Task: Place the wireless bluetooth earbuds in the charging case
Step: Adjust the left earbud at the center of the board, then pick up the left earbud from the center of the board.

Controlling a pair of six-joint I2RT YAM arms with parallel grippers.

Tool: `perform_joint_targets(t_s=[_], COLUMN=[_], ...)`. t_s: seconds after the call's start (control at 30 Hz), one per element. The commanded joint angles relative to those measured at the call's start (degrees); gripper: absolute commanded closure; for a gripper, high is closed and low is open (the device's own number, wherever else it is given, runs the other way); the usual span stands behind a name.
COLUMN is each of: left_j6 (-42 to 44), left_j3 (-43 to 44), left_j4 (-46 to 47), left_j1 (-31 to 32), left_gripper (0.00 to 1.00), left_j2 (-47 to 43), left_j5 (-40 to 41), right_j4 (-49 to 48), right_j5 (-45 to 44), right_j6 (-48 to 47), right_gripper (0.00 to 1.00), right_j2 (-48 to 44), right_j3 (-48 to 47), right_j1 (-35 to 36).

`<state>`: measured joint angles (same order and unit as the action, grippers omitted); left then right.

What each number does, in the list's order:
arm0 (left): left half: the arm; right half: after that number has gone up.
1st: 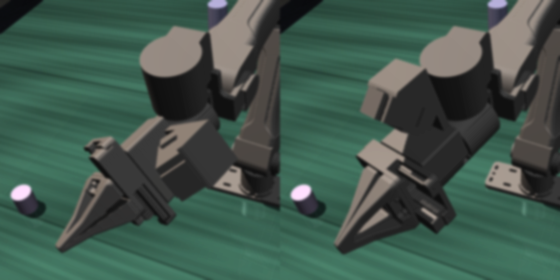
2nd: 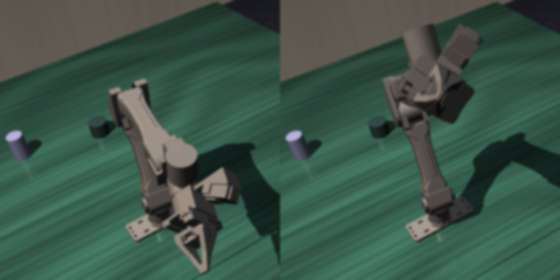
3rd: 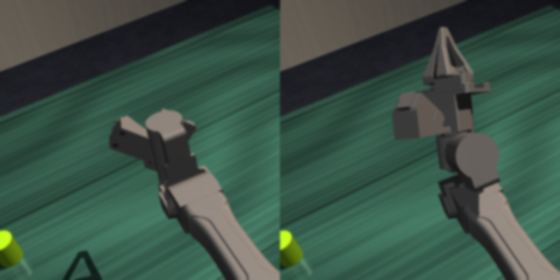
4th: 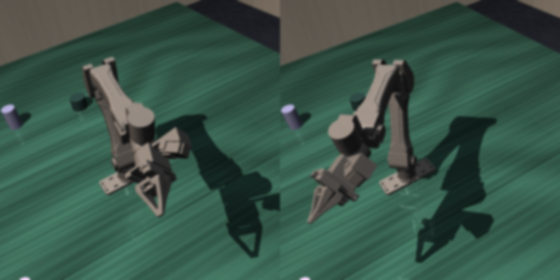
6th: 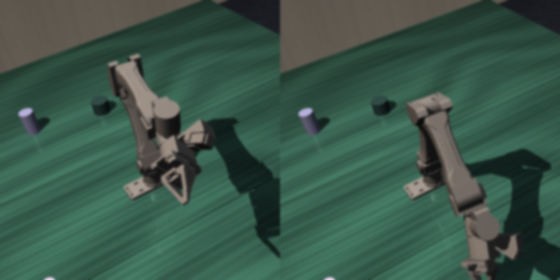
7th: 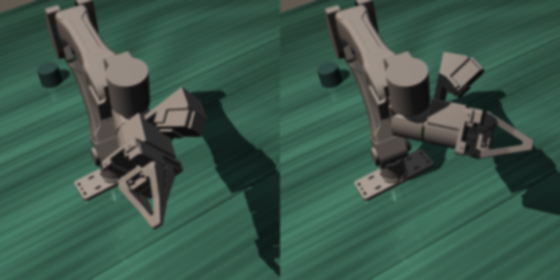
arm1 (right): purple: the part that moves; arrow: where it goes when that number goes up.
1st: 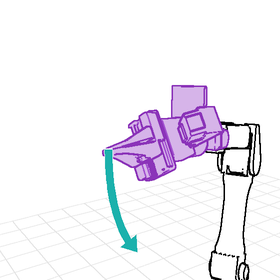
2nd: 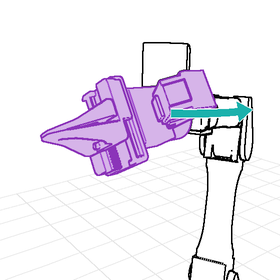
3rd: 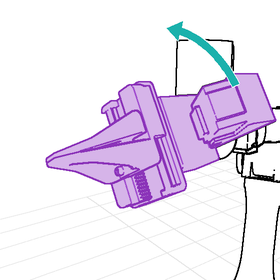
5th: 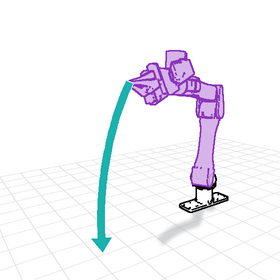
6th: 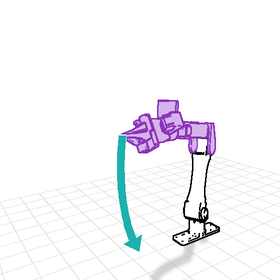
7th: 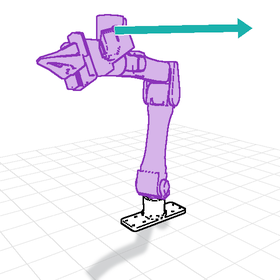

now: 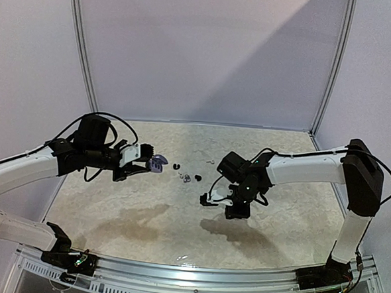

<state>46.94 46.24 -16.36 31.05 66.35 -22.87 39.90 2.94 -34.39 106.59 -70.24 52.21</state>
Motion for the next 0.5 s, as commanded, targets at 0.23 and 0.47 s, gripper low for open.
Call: perform_joint_targets(t_s=[0.23, 0.47], left_j6=[0.4, 0.5], left_j3=[0.3, 0.8], left_j4=[0.3, -0.4], left_j1=[-1.0, -1.2], left_gripper=[1.00, 1.00], left_j2=[0.5, 1.1], left_j5=[0.2, 0.4], right_j4=[-1.2, -2.5], right_j5=[-2.5, -2.6], right_j6=[-2.6, -3.4], right_gripper=[0.77, 0.81], right_j2=[-0.8, 1.2], right_j3=[2.7, 1.9], right_j1=[-1.5, -1.6])
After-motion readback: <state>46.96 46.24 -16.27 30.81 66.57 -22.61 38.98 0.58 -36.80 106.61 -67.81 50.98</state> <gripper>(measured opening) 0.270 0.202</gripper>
